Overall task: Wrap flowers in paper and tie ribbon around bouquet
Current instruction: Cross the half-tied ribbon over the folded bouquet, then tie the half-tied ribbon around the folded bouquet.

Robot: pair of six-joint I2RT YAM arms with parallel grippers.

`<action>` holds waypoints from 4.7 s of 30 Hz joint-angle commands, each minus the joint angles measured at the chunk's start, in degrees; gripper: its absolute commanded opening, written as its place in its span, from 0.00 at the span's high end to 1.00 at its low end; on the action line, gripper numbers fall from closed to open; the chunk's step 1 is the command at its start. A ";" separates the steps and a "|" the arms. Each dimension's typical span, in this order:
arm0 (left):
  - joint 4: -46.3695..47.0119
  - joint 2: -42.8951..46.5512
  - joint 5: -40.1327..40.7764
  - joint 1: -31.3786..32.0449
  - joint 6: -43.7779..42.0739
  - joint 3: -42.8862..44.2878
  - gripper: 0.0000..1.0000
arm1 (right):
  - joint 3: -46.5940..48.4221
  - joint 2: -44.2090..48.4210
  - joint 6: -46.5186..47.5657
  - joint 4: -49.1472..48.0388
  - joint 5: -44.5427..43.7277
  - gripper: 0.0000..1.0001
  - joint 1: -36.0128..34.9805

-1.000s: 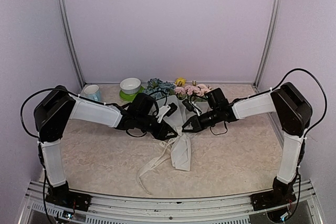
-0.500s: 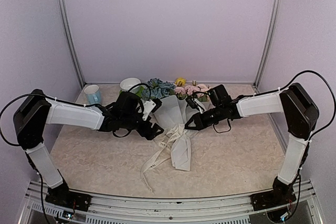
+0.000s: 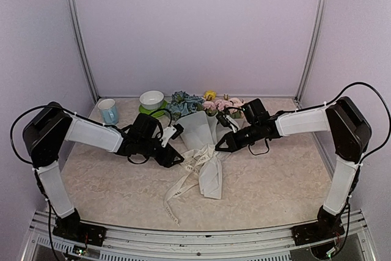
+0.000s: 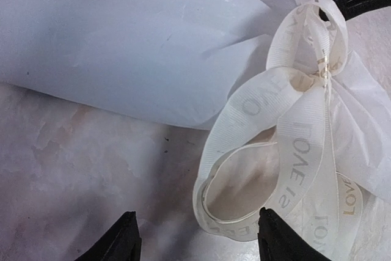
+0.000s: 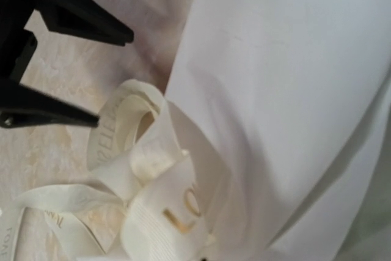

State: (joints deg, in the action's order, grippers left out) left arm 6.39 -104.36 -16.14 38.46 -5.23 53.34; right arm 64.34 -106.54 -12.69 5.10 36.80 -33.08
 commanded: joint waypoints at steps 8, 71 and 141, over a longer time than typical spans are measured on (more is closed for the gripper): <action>3.83 1.51 -8.74 -0.15 -8.52 -4.06 0.28 | 1.20 0.42 1.13 0.97 0.12 1.00 0.31; -3.94 5.15 -0.24 0.47 -4.75 -0.63 1.00 | -9.88 10.56 -4.89 6.08 -13.36 1.00 3.46; 25.18 -8.00 -25.07 -5.61 32.86 -5.67 0.51 | -9.84 9.10 -4.11 5.58 -12.17 1.00 3.41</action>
State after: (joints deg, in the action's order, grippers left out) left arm 29.34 -113.10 -36.32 32.56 25.98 48.27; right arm 54.52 -97.60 -16.82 11.16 24.45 -30.15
